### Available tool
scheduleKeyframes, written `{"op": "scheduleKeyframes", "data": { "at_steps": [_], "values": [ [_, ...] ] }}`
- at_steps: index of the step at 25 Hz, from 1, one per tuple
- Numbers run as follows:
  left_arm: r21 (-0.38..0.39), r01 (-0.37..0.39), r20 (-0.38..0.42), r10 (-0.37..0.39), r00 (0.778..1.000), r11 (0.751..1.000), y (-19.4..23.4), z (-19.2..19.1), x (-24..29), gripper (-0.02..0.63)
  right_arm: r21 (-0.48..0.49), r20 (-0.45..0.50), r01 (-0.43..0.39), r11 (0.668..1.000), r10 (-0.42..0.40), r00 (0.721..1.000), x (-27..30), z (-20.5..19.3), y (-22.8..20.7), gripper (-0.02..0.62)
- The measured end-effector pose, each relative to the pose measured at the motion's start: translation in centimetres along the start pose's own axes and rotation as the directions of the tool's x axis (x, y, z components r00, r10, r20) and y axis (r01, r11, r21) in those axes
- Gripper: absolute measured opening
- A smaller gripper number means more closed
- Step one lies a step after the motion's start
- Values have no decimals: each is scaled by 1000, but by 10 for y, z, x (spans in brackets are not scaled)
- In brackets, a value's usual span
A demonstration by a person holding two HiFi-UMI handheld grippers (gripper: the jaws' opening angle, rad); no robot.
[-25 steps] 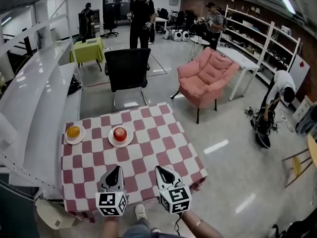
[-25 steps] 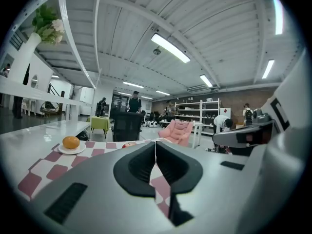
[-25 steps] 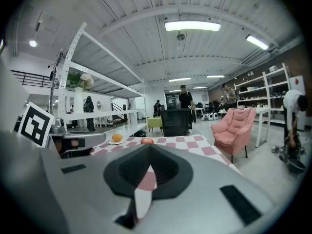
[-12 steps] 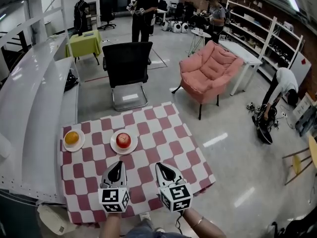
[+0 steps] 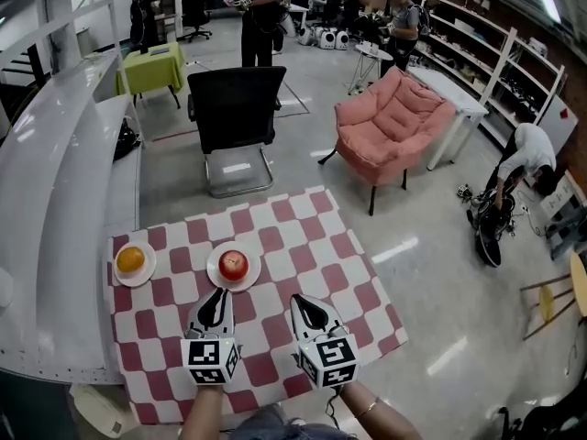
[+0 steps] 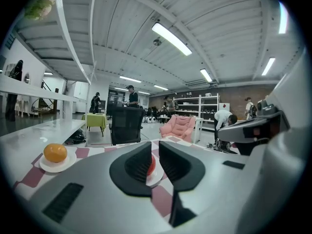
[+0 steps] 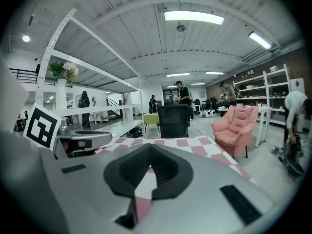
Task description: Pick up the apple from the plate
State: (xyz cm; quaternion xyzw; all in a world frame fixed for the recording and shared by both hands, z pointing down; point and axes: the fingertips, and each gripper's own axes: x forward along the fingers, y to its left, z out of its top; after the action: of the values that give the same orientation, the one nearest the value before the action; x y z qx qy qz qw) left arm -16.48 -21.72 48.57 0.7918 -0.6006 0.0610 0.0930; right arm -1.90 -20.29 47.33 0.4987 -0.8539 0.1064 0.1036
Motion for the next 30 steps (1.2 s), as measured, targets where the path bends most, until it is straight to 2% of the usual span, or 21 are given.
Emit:
{"op": "scheduleKeyframes", "data": {
  "at_steps": [18,25,30],
  "values": [
    [36,28,-71,-25,997,999,27,-23,52,246,4,-56,38,999,-38,998,44,-10,-4,9],
    [42,33,-122,-27,992,999,29,-42,66,295,10,-76,26,1000,-25,997,55,-18,-7,9],
    [57,51,-153,-41,987,997,28,-54,78,301,9,-95,10,1000,-9,995,68,-24,-9,9]
  ]
}}
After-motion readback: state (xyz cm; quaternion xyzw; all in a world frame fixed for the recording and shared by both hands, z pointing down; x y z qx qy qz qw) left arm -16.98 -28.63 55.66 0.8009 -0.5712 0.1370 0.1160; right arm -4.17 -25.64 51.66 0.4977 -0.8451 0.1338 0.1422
